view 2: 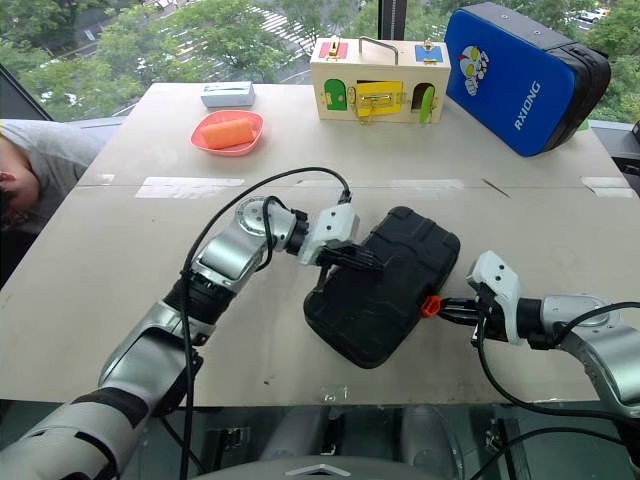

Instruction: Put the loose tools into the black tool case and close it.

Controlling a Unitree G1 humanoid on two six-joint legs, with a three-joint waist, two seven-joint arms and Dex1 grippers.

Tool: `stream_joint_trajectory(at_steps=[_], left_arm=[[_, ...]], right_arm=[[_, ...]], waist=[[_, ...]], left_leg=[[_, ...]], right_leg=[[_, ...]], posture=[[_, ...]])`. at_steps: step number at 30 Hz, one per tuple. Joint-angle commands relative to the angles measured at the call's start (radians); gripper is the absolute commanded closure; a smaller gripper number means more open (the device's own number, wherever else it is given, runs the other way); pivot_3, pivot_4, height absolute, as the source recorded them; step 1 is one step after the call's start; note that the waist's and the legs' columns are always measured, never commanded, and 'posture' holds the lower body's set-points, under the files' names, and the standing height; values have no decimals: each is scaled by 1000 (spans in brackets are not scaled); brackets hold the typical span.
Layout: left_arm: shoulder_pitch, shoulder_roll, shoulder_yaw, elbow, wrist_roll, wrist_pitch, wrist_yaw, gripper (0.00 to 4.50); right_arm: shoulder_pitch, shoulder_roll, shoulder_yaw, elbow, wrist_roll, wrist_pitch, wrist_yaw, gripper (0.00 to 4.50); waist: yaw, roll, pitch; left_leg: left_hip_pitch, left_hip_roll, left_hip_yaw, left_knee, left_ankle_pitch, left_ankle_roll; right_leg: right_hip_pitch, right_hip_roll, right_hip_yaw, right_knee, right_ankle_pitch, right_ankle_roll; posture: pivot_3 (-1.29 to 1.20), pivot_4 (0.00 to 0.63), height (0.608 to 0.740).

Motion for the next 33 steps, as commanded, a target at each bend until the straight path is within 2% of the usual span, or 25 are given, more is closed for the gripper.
stream_joint_trajectory(at_steps=[1, 10, 14, 17, 18, 19, 20, 23, 24, 26, 27, 30, 33], left_arm=[[50, -19, -85, 61, 85, 12, 10, 4469], [63, -30, -93, 57, 97, -1, 8, 4469], [69, -32, -65, 51, 94, 1, 22, 4469], [85, 20, 34, -13, 34, 97, 50, 4469], [99, 60, 80, -55, -10, 152, 34, 3808], [117, 103, 125, -100, -57, 206, 15, 3602], [140, 160, 179, -152, -111, 265, -5, 3094], [224, 328, 329, -295, -271, 448, -48, 1640], [262, 394, 395, -335, -324, 515, -58, 1250], [360, 536, 548, -408, -409, 630, -75, 187], [408, 587, 621, -438, -440, 667, -73, 0], [536, 659, 792, -490, -490, 726, -43, 0], [650, 658, 903, -568, -526, 759, -2, 0]], right_arm=[[-35, 29, -55, -161, 114, -13, 3, 4500], [-39, 54, -80, -195, 149, 42, -26, 4500], [12, 9, -71, -184, 86, -41, 20, 4500], [109, -55, -147, -151, 18, -177, 87, 4500], [131, -73, -183, -123, 11, -215, 118, 4500], [148, -86, -222, -96, 29, -235, 156, 4005], [164, -101, -272, -68, 67, -236, 205, 3686], [195, -145, -384, 15, 127, -254, 326, 2121], [197, -167, -414, 58, 128, -264, 364, 1718], [197, -232, -474, 162, 137, -257, 454, 686], [190, -261, -496, 206, 145, -246, 489, 204], [155, -311, -522, 290, 173, -219, 543, 95], [112, -313, -500, 329, 172, -227, 549, 95]], waist=[[0, 0, 0], [1, 0, -7], [25, 1, -10], [20, 1, -10], [13, 1, -9], [3, 2, -9], [-9, 2, -8], [-38, 3, -7], [-41, 4, -6], [-41, 5, -3], [-38, 5, -1], [-14, 5, 0], [5, 6, 1]], left_leg=[[0, 0, 0, 0, 0, 0], [4, 0, 0, -1, -2, 4], [5, -1, -2, -1, -3, 6], [5, -1, -1, -1, -4, 6], [4, -1, -1, -2, -3, 4], [4, -1, -1, -2, -3, 4], [5, 0, 0, -3, -3, 4], [10, 2, 0, -7, -4, 6], [11, 3, 0, -8, -4, 6], [8, 5, 1, -9, -4, 6], [6, 5, 1, -10, -4, 6], [5, 4, 2, -11, -2, 1], [5, 2, 2, -11, -1, 1]], right_leg=[[0, 0, 0, 0, 0, 0], [3, 0, 1, 0, 0, 0], [6, -1, -2, -5, 0, 0], [8, -2, -2, -7, -1, 1], [7, -1, -2, -7, -1, 1], [7, -1, -1, -7, -1, 1], [7, 0, 1, -6, -1, 1], [6, 4, 5, -3, -1, -1], [6, 5, 5, -3, 0, -2], [2, 6, 6, -3, -1, -3], [1, 6, 6, -4, -1, -3], [0, 3, 5, -8, -1, -3], [1, -1, 5, -9, -1, -2]], posture=[[0, 150, 735], [0, 150, 735], [0, 150, 735], [0, 150, 735], [0, 150, 735], [0, 150, 735], [0, 150, 735], [0, 150, 735], [0, 150, 735], [0, 150, 735], [0, 150, 735], [0, 150, 735], [0, 150, 735]])
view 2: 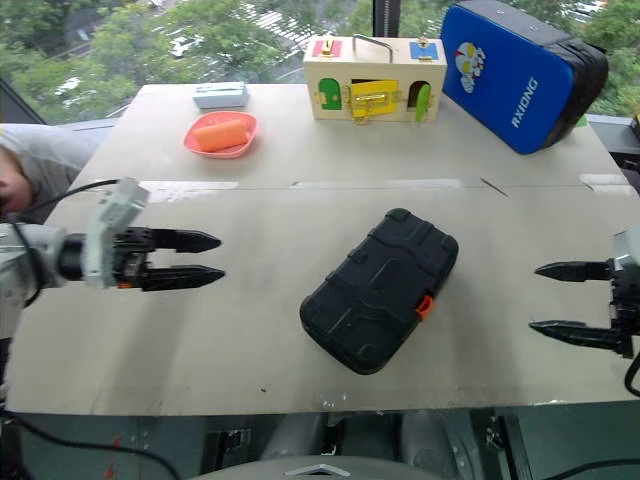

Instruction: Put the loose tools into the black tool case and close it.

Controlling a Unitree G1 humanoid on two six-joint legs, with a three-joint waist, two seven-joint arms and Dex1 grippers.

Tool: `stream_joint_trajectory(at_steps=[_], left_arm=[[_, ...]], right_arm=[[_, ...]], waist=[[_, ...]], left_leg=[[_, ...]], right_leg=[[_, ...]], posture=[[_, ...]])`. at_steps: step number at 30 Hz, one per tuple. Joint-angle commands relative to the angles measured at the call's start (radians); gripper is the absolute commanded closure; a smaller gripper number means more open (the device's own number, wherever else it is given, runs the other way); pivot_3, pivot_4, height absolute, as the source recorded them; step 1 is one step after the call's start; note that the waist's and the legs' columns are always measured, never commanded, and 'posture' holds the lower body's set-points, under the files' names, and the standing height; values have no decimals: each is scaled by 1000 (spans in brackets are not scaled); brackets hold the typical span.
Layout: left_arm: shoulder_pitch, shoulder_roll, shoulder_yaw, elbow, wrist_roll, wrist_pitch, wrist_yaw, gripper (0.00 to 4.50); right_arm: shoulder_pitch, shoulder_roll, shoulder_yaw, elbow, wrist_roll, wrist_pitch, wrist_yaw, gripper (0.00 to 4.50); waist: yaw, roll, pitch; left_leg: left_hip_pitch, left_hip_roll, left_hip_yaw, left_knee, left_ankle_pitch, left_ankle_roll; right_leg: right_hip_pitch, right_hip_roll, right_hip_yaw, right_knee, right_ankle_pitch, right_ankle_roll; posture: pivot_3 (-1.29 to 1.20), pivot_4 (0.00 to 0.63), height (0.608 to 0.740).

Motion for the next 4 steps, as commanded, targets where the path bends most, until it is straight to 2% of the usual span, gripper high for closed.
stream_joint_trajectory(at_steps=[1, 4], left_arm=[[112, -18, 135, -130, -66, 37, 61, 0], [168, -51, 157, -201, -95, 26, 110, 0]], right_arm=[[-49, -1, 13, 40, 9, -14, 19, 95], [-92, 9, 62, 57, -4, -31, 17, 95]], waist=[[10, 0, 1], [17, -1, 1]], left_leg=[[0, 0, 0, 0, 0, 0], [-1, -1, 0, 0, 0, 0]], right_leg=[[0, -1, 0, 0, 0, 0], [0, -3, 0, 0, 0, 0]], posture=[[0, 150, 735], [0, 150, 735]])
